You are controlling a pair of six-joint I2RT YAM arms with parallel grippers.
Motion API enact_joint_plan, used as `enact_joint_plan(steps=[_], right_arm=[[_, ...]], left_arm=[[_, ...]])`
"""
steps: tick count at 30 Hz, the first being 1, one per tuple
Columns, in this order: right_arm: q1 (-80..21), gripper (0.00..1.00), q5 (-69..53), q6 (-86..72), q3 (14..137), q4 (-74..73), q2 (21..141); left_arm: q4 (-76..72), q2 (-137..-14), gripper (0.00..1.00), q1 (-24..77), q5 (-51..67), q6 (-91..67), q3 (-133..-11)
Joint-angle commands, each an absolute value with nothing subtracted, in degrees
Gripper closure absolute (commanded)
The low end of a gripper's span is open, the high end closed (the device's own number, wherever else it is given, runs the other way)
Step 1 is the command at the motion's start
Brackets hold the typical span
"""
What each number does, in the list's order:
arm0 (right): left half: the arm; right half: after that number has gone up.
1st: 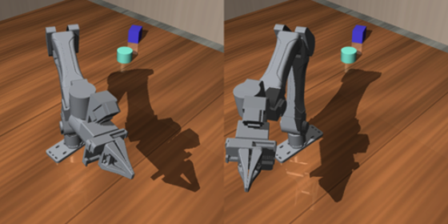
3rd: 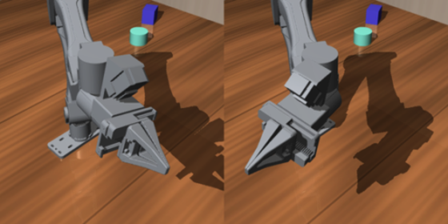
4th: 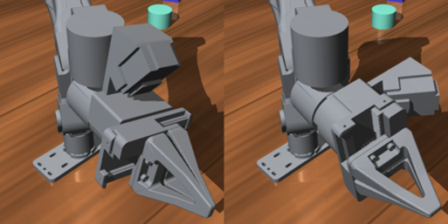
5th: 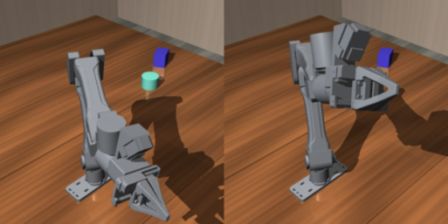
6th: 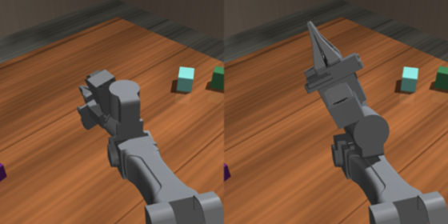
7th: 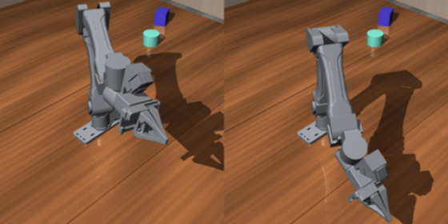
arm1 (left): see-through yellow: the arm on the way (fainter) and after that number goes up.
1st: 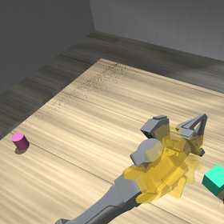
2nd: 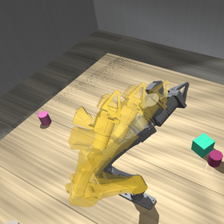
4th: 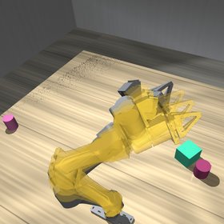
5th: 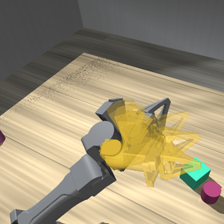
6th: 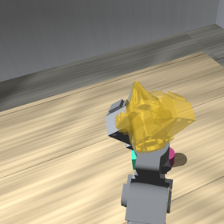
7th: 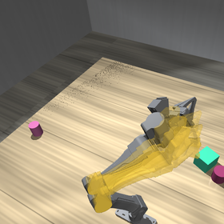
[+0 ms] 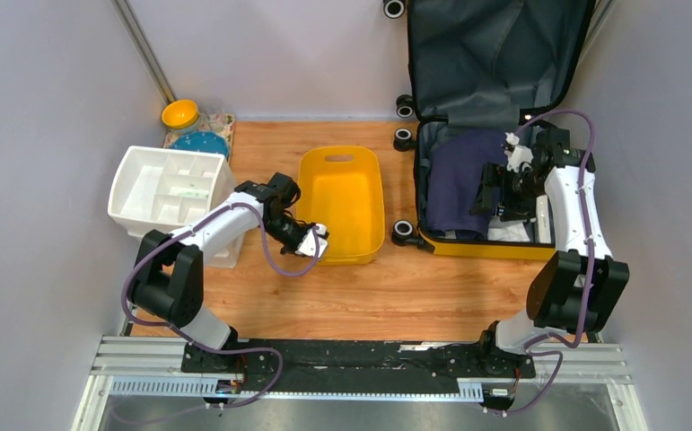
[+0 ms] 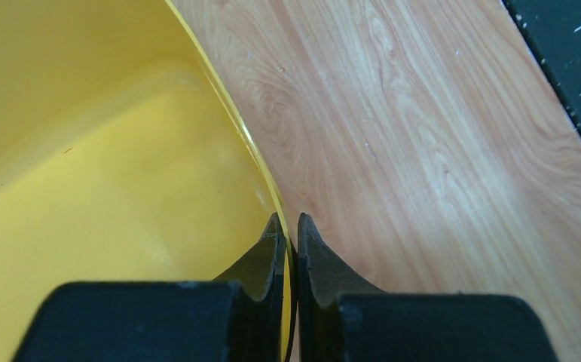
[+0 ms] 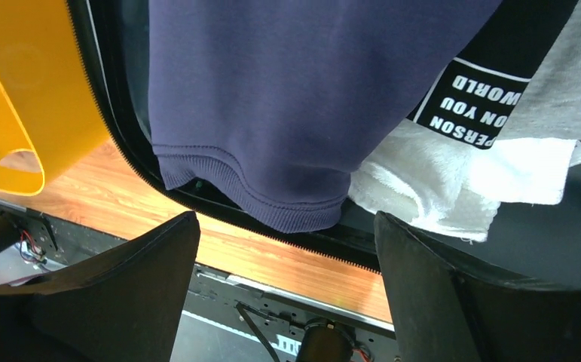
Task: Open, take out, and arrange the luggage
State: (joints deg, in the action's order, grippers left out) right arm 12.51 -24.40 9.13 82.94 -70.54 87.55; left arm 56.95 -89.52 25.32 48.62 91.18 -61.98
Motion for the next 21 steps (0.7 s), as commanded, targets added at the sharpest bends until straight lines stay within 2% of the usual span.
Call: enact_joint_plan(steps=[1,3,4,5,7,9,13,21], right_arm=[[12.7,0.10,-21.3,3.7,83.8,-64.2,87.3],[12.7,0.09,-19.9,3.0,85.1,-63.1,88.5],[12.7,0.09,-19.1,2.4,86.4,-62.9,89.0],[12.8,0.09,-18.7,1.8,87.1,-62.5,89.4],[12.8,0.08,-17.2,0.4,88.5,-61.1,91.0],[12.8,0.08,-16.4,-1.7,89.6,-60.5,93.1],[12.9,0.08,-15.0,-2.5,92.0,-57.5,95.9],[13.0,0.08,-15.6,-5.2,104.6,-53.5,107.2]], left_arm=[[54.5,-89.1,0.90,25.4,52.9,106.0,-63.4],[54.4,-90.5,0.78,25.6,52.7,106.3,-65.1],[54.4,-91.0,0.60,25.6,51.8,105.7,-66.0],[54.4,-91.6,0.48,25.7,51.4,102.9,-66.9],[53.9,-91.4,0.33,25.5,50.6,99.3,-69.3],[53.7,-89.7,0.30,25.2,50.9,96.4,-69.6],[48.6,-85.7,0.30,25.1,53.0,86.3,-69.3],[25.4,-84.5,0.33,25.1,55.1,43.1,-73.8]])
